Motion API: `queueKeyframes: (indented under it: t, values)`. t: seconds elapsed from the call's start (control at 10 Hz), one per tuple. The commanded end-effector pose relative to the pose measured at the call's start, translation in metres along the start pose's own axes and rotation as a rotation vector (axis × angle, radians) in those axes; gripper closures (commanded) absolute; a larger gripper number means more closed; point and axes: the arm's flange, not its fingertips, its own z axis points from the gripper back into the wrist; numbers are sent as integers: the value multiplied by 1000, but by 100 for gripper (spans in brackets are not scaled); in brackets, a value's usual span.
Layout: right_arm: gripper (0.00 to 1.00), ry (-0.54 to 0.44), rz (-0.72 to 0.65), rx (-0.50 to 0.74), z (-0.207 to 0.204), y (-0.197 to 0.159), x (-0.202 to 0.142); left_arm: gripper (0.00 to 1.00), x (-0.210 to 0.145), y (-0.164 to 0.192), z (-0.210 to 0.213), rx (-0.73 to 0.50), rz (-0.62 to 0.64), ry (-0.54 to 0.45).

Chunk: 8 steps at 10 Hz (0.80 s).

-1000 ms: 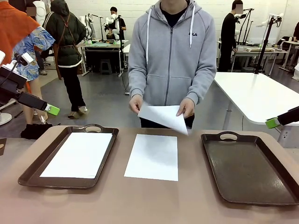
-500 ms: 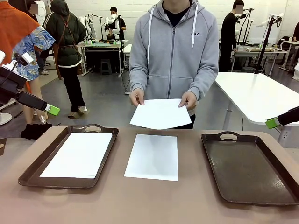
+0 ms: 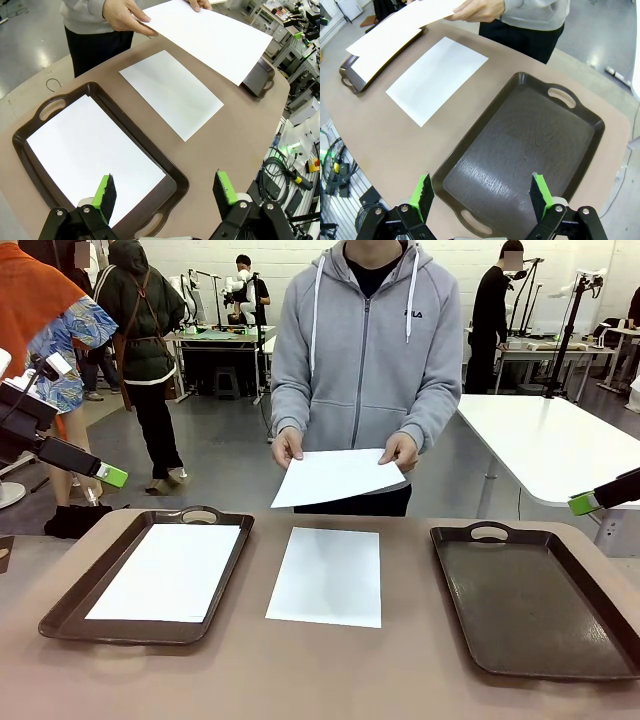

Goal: Sort the A4 documents.
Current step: Receive the A4 Paper.

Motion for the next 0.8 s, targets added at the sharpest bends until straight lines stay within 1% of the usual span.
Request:
queueKeyframes:
  t: [0.0, 0.7]
  values:
    - [0, -3, 0, 13, -1, -1, 0, 0, 0, 0, 0, 0, -1, -4]
    - [0, -3, 0, 13, -1, -1, 0, 0, 0, 0, 0, 0, -1, -4]
